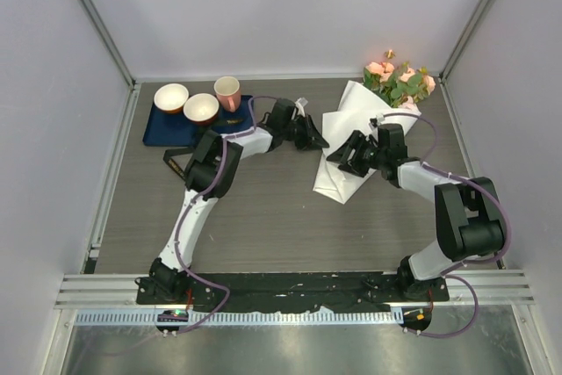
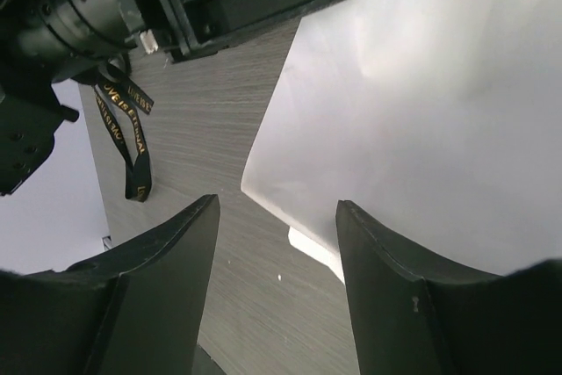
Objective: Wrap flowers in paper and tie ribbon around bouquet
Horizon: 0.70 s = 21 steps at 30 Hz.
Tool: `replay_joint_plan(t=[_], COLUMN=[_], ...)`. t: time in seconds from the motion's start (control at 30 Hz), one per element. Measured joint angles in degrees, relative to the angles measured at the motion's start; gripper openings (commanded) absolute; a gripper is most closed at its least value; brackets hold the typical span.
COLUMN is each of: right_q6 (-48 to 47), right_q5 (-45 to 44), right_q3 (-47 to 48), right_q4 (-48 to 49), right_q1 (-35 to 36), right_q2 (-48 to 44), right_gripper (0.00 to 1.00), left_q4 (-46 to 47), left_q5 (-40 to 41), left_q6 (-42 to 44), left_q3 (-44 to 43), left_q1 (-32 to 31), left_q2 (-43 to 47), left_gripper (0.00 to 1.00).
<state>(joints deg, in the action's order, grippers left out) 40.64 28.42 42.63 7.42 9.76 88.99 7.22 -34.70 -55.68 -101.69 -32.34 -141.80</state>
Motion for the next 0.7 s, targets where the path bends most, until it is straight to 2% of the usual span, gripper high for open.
replay_joint_plan(t=[0.2, 0.43, 0.57, 0.7], right_q6=[0.0, 1.0, 1.6, 1.4], right_q5=[0.4, 0.7, 1.0, 0.9], right_q3=[-2.1, -4.4, -4.4, -4.3], right_q4=[-0.3, 0.8, 1.6, 1.2], right_q1=[0.0, 0.0, 0.0, 0.0], right_q2=[-2.6, -2.6, -2.4, -2.6], right_gripper=[0.57, 0.49, 0.58, 0.62], left_q4=[0.4, 3.3, 5.4, 6.1], left_q5=[-0.9, -2.3, -3.1, -3.1], left_q6=[0.2, -2.3, -4.5, -5.7], left_q3=[-5.0, -13.7, -16.3, -17.4], left_q1=[-0.1, -0.2, -0.3, -0.5], left_q2=[-2.2, -6.8, -10.2, -12.9], left_gripper=[0.11, 0.0, 0.0, 0.0])
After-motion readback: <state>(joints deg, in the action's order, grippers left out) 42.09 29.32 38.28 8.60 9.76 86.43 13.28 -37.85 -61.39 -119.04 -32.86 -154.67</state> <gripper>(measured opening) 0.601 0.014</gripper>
